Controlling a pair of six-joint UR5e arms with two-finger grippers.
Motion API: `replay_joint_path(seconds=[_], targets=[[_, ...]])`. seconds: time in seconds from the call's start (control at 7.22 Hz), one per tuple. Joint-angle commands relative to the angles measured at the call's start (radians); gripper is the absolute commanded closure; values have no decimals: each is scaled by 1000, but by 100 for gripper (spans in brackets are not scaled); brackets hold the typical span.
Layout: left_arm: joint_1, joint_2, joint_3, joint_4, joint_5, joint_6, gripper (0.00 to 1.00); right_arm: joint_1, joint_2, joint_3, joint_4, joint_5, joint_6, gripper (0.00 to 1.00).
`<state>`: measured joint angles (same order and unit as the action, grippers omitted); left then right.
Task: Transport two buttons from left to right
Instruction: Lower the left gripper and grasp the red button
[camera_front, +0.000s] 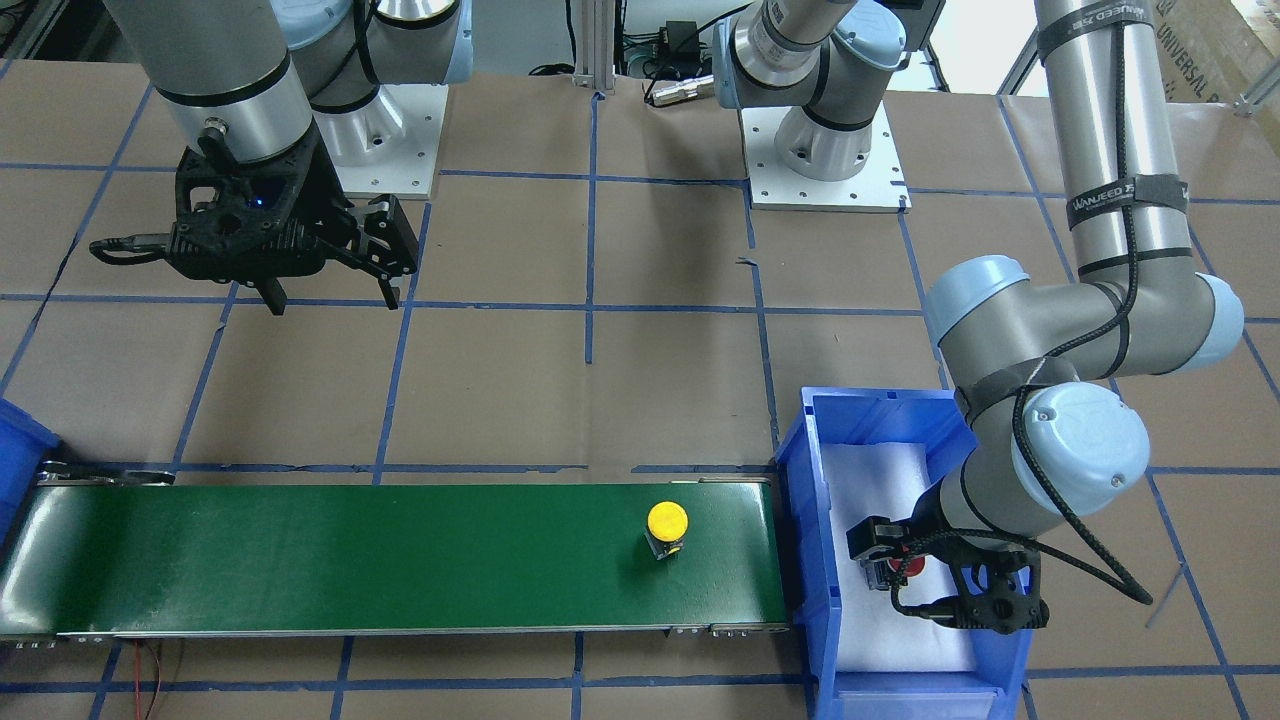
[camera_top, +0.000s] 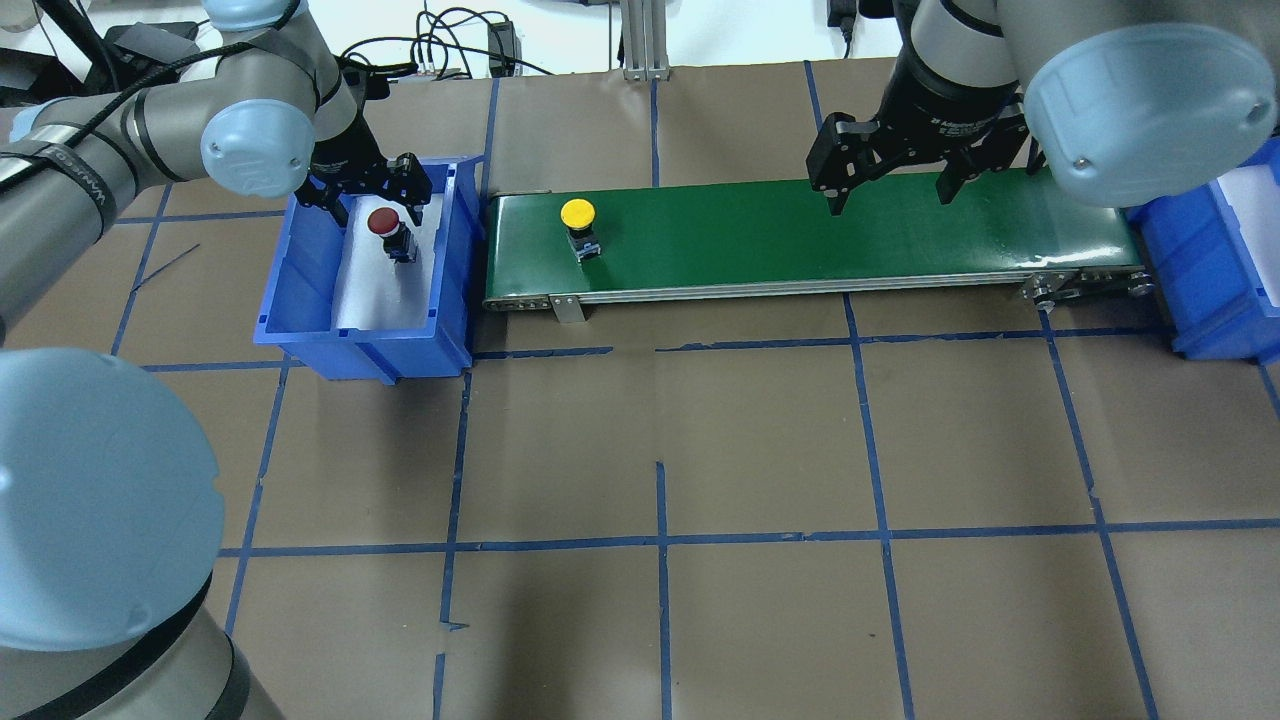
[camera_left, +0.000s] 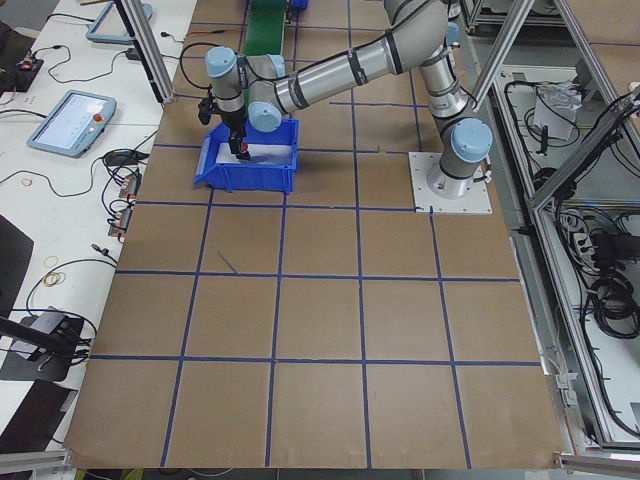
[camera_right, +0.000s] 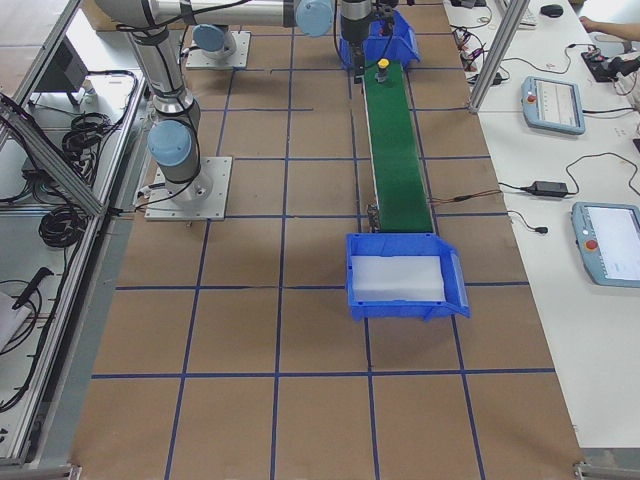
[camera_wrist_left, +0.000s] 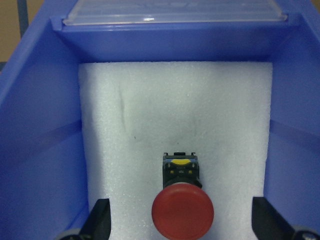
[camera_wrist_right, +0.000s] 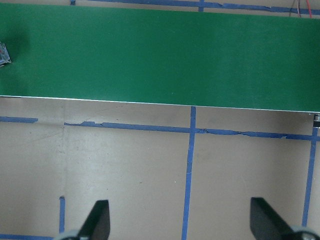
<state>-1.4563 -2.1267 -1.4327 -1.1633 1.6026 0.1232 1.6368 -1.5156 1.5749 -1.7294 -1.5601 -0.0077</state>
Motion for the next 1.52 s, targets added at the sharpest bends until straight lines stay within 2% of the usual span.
replay_joint_path(seconds=[0.0, 0.14, 0.28, 0.42, 0.83, 1.11, 1.39], targets=[[1, 1, -3, 2, -24, 3, 26, 0, 0, 1, 1, 0, 0, 0], [1, 1, -2, 1, -26, 7, 62, 0, 0, 1, 1, 0, 0, 0], [1, 2, 1, 1, -26, 9, 82, 0, 0, -1, 1, 0, 0, 0], [1, 2, 11, 1, -27, 10, 95, 0, 0, -1, 1, 0, 0, 0], [4, 92, 20, -38, -20, 16, 98, 0, 0, 1, -1, 2, -12, 0], [2, 219, 40, -204, -16, -10, 96, 2, 0, 1, -1, 0, -8, 0], [-22, 278, 118, -369, -20, -71, 96, -2, 2, -1, 1, -3, -8, 0]])
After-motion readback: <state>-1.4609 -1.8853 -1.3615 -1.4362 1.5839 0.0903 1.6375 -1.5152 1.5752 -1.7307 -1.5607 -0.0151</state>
